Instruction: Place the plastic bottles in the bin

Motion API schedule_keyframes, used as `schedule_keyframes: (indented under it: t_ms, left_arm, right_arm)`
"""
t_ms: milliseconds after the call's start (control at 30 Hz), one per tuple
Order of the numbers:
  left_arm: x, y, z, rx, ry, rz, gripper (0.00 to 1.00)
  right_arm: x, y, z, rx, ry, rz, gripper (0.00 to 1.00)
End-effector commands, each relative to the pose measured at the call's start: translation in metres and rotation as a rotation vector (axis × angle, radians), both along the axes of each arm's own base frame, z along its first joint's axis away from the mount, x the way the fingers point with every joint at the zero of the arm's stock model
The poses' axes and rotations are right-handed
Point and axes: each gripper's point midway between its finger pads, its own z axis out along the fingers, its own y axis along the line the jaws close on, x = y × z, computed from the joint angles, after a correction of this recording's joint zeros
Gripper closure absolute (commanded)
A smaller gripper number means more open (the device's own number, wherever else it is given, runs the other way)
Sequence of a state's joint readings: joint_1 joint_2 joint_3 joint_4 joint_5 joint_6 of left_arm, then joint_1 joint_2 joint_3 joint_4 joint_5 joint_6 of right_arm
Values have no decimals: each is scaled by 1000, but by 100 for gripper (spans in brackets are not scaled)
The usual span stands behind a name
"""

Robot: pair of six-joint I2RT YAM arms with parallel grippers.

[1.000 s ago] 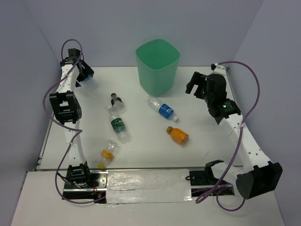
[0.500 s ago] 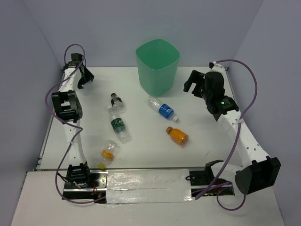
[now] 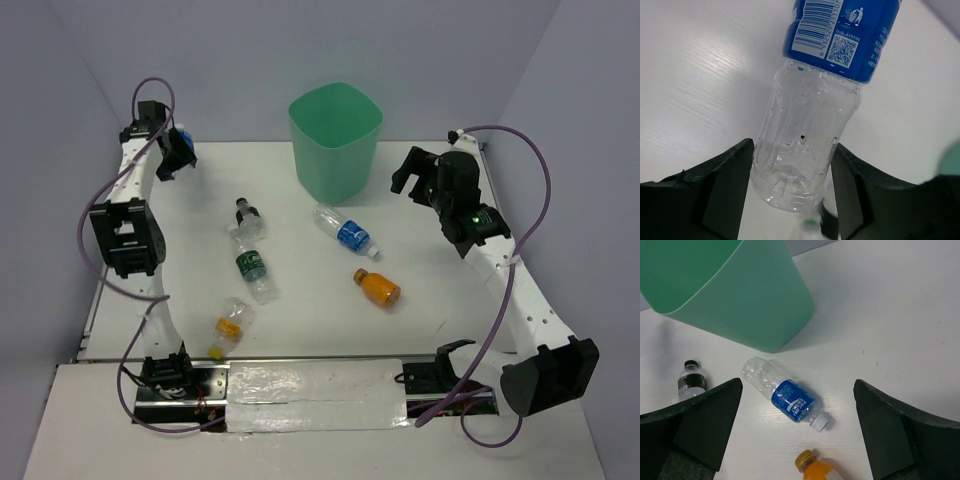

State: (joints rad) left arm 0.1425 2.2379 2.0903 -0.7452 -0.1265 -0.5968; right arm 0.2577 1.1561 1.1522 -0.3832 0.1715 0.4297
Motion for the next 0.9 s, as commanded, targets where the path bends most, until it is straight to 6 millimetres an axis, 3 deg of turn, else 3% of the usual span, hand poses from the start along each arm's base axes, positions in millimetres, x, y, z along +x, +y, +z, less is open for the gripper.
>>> schedule_keyframes:
  t_ms: [0,33,133,233,267,333,367,400,433,633,767,833,867]
  left_arm:
    - [-21,-52,153,-5,-301,-274,47]
    - [-36,-77,181,-43,-358,-370,47]
    - [-71,-117,225,-85,-454,-547,48]
    - [-92,-151,266,-94,-585,-666,47]
    - [-99,-181,277,-115,-621,-747,47]
    - [-105,-218,302,-133,-688,-850,47]
    - [-108,-231,307,-167,-694,-894,47]
    - [-115,-242,326,-185,-720,-927,48]
    - [-108,-260,315,-233,-682,-963,48]
    - [-97,-324,318,-343,-759,-1056,46]
    - [-73,-348,313,-425,-748,-1048,47]
    - [-66,-351,317,-453,-771,-1025,46]
    - [-61,-351,308,-470,-752,-995,47]
  right_arm:
    - [-7,2,35,37,-94,3,0]
    - [-8,3,35,46,-95,5,0]
    - [-11,4,35,56,-100,7,0]
    - [-12,5,36,60,-104,9,0]
    - [-13,5,36,59,-101,9,0]
    - [-14,4,39,62,-106,6,0]
    - [-16,3,42,63,-114,3,0]
    - [-17,1,44,65,-115,-6,0]
    - [-20,-1,48,65,-125,-16,0]
    - [-36,-11,45,59,-132,-47,0]
    - [-42,-16,41,48,-111,-64,0]
    - [-44,-18,41,47,-115,-70,0]
    - [-45,-19,41,44,-114,-74,0]
